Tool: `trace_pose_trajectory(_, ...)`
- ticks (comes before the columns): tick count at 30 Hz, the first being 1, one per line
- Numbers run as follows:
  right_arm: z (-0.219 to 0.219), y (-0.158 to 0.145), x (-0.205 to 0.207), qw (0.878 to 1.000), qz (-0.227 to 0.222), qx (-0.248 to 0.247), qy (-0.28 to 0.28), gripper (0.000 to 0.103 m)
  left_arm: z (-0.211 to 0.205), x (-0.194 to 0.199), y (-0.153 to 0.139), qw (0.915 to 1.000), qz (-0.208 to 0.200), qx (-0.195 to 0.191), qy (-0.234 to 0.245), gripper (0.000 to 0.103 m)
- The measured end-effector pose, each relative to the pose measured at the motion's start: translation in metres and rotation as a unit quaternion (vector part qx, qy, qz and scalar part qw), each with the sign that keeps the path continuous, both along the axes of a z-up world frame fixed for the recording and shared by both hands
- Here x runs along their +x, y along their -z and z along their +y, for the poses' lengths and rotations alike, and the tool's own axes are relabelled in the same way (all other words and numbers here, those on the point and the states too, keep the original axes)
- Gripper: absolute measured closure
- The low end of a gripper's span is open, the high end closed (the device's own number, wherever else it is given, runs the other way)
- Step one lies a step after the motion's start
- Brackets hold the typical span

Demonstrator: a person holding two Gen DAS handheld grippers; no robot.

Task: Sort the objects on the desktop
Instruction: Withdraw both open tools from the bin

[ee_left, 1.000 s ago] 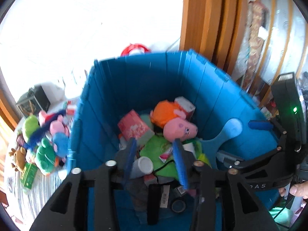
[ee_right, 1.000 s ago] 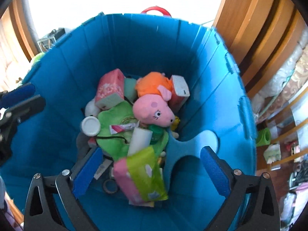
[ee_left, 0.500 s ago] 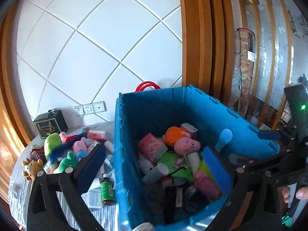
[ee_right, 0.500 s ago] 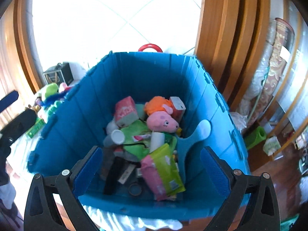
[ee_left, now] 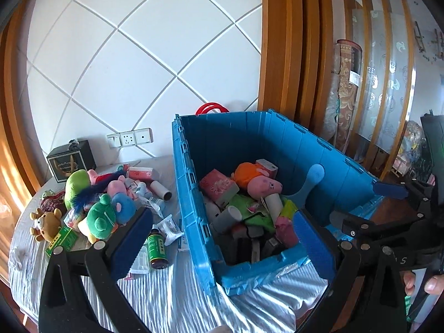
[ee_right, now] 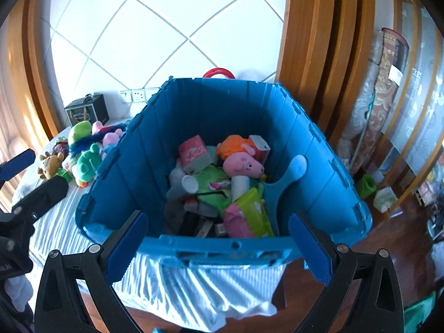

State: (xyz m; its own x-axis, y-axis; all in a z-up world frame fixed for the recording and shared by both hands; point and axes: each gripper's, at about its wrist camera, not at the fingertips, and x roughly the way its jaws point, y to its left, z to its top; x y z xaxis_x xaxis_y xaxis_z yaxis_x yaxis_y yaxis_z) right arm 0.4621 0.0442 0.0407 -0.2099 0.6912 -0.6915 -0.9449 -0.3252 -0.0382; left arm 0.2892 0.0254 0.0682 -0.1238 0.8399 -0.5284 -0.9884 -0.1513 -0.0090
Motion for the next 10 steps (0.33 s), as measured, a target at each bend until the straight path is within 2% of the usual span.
trace_pose_trajectory(10,-0.019,0.003,-0.002,1.000,0.007,0.004,0.006,0.000,-0.025,0.000,-0.001,0.9999,0.009,0.007,-0.007,0.000)
